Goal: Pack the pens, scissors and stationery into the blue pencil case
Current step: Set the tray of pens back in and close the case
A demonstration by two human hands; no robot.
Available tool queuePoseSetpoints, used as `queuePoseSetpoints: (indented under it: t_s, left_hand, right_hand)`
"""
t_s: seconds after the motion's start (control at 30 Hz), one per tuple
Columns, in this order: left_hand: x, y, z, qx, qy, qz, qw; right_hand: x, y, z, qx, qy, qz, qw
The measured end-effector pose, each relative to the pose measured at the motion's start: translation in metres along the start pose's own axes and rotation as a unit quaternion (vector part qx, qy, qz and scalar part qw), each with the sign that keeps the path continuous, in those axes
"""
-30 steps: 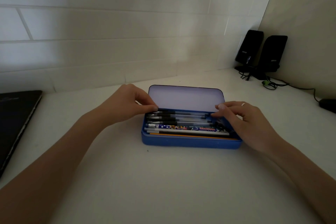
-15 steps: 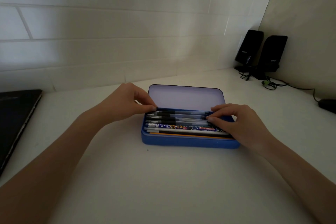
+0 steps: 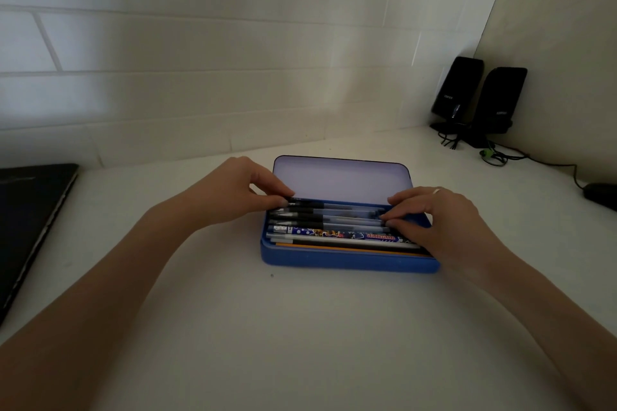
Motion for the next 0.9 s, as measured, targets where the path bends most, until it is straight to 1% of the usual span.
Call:
queuePoseSetpoints:
  t_s: [0.17, 0.37, 0.57, 0.67, 0.9]
  left_hand:
    - [0.000, 0.002, -0.003, -0.006, -0.006, -0.015, 1.000]
    - [0.000, 0.004, -0.001, 0.003, -0.002, -0.015, 1.000]
    - [0.000, 0.004, -0.003, 0.009, -0.005, -0.006, 1.000]
    - [0.001, 0.004, -0.003, 0.011, -0.004, -0.007, 1.000]
    - [0.000, 0.004, 0.000, 0.010, -0.002, -0.007, 1.000]
  right_hand:
    - [0.000, 0.001, 0.003, 0.013, 0.003, 0.010, 1.000]
    - [-0.001, 0.003, 0.004, -0.001, -0.006, 0.005, 1.000]
    - [-0.004, -0.003, -0.004, -0.070, -0.044, 0.005, 0.997]
    - [-0.004, -0.004, -0.006, -0.083, -0.054, 0.011, 0.995]
    - [-0.002, -0.002, 0.000, -0.043, -0.011, 0.008, 0.999]
Point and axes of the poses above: each hand's wrist, its own x-axis away from the middle knuckle, its own y-axis out of the back of the hand, z = x × y, the point moved 10 cm from there along -x, towards the middle knuckle, and after that the axes turned 8 degrees about -y, right-handed, at the moved point
